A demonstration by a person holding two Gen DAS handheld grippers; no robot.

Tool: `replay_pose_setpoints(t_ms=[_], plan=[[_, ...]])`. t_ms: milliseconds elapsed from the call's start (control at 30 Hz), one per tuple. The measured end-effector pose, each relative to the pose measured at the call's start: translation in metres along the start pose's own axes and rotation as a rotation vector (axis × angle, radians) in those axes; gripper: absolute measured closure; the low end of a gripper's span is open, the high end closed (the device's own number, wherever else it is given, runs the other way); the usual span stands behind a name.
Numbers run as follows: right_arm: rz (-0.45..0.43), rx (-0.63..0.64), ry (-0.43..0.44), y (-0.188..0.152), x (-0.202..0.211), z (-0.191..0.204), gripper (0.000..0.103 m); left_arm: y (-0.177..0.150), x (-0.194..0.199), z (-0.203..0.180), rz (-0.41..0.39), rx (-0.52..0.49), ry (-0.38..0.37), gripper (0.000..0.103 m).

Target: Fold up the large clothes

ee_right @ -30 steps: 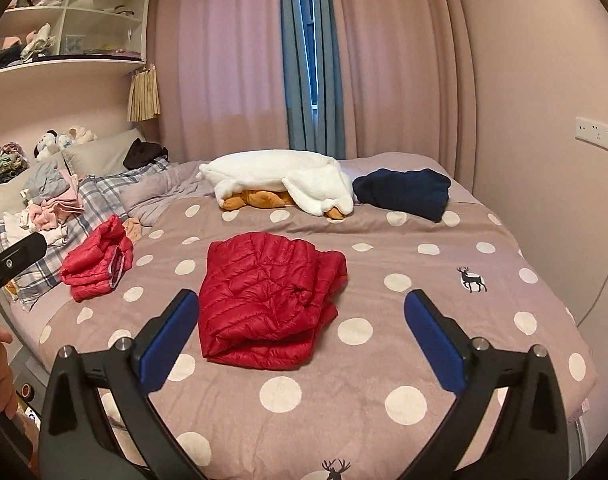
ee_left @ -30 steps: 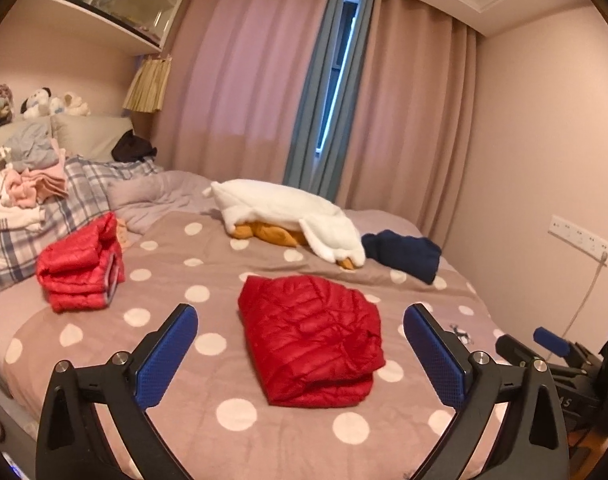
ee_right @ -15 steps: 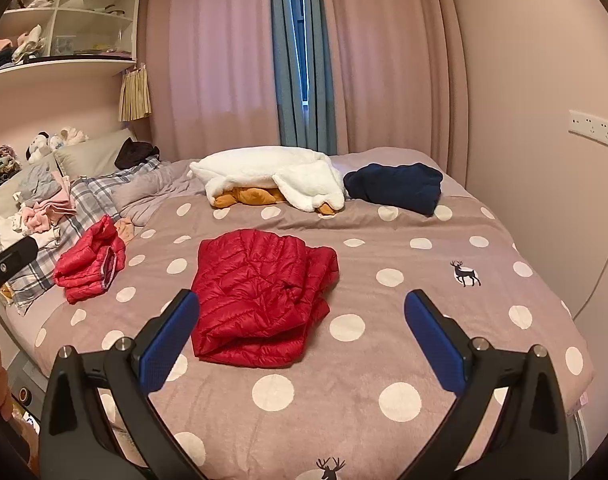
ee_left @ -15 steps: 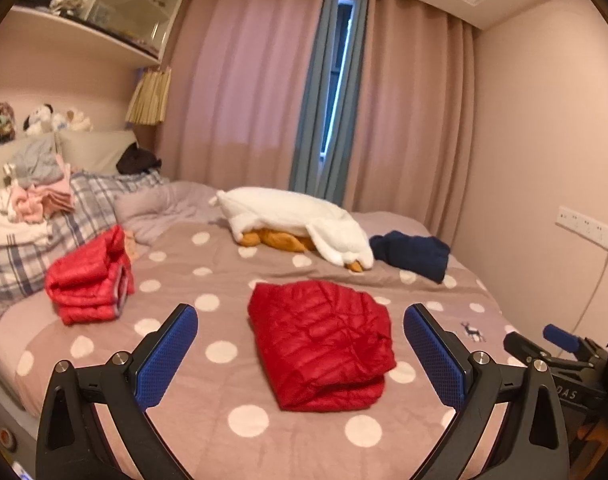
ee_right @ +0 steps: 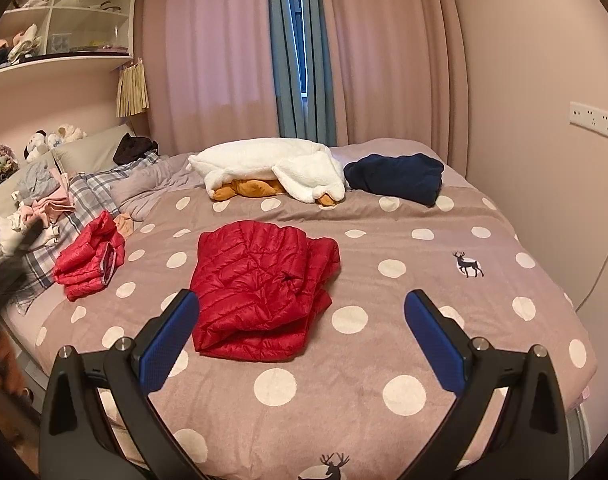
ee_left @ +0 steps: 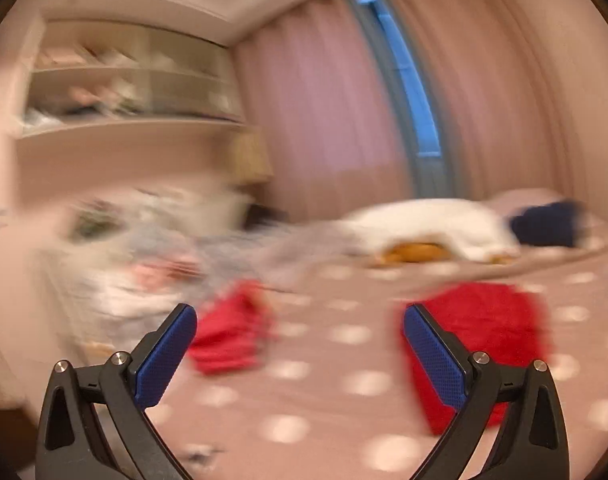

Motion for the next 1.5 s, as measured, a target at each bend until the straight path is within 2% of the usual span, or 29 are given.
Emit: replay_pose_setpoints(t_ms=[33, 67, 100, 200, 333, 500, 700, 733, 800, 833, 867, 900, 933, 967, 1033, 1100, 1200, 1500], plan=[[-0.006, 0.009, 0.004, 0.000, 0.001, 0.002, 0.000, -0.005, -0.002, -0.003, 0.078, 0.083, -0.129, 0.001], [-0.009, 0.018, 0.002, -0.001, 0.002, 0.002, 0.000, -0.008, -0.005, -0.004, 0.128, 0.129, -0.178, 0.001], [-0.003, 0.018, -0.007, -0.001, 0.002, 0.001, 0.000, -0.010, -0.007, -0.003, 0.153, 0.142, -0.183, 0.001], [0.011, -0.004, -0.028, -0.003, 0.000, -0.005, 0.000, -0.009, -0.009, 0.000, 0.138, 0.092, -0.115, 0.001], [0.012, 0.003, -0.022, -0.005, 0.002, -0.005, 0.000, -0.011, -0.004, -0.003, 0.162, 0.100, -0.172, 0.001], [0.028, -0.010, -0.029, -0.007, -0.001, -0.009, 0.000, -0.011, -0.004, -0.007, 0.172, 0.078, -0.170, 0.001], [0.042, -0.001, -0.029, -0.010, -0.004, -0.009, 0.000, -0.015, -0.001, -0.013, 0.208, 0.093, -0.212, 0.001], [0.044, -0.002, -0.028, -0.010, -0.005, -0.009, 0.000, -0.012, 0.003, -0.012, 0.205, 0.105, -0.226, 0.001], [0.044, 0.000, -0.027, -0.011, -0.005, -0.009, 0.000, -0.001, 0.012, -0.011, 0.142, 0.142, -0.250, 0.001], [0.043, 0.000, -0.027, -0.011, -0.006, -0.008, 0.000, 0.004, 0.012, -0.009, 0.093, 0.161, -0.216, 0.001], [0.045, -0.004, -0.028, -0.011, -0.006, -0.009, 0.000, 0.002, 0.006, -0.008, 0.103, 0.147, -0.144, 0.001], [0.049, -0.013, -0.030, -0.012, -0.007, -0.009, 0.000, -0.005, -0.001, -0.010, 0.157, 0.099, -0.073, 0.001], [0.054, -0.018, -0.029, -0.012, -0.007, -0.009, 0.000, -0.008, -0.001, -0.017, 0.186, 0.071, -0.094, 0.001], [0.056, -0.016, -0.025, -0.013, -0.008, -0.008, 0.000, -0.006, 0.004, -0.024, 0.177, 0.078, -0.157, 0.001], [0.054, 0.004, -0.018, -0.014, -0.007, -0.006, 0.000, 0.000, 0.012, -0.027, 0.155, 0.095, -0.201, 0.001], [0.060, 0.006, -0.032, -0.016, -0.007, -0.008, 0.000, 0.006, 0.014, -0.026, 0.142, 0.107, -0.187, 0.001], [0.068, -0.019, -0.043, -0.018, -0.009, -0.015, 0.000, 0.002, 0.011, -0.023, 0.171, 0.119, -0.180, 0.001], [0.076, -0.036, -0.040, -0.020, -0.009, -0.021, 0.000, -0.008, 0.016, -0.030, 0.211, 0.102, -0.212, 0.001]])
Point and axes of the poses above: each gripper's, at about its wrist camera, not at the fingertips, and x roughly against the way its jaws point, z to its left, y to its top, the point moved 9 cm from there along -x, roughly the way its jaws point, and after that the axes turned 11 degrees about x, right-handed, at the moved point
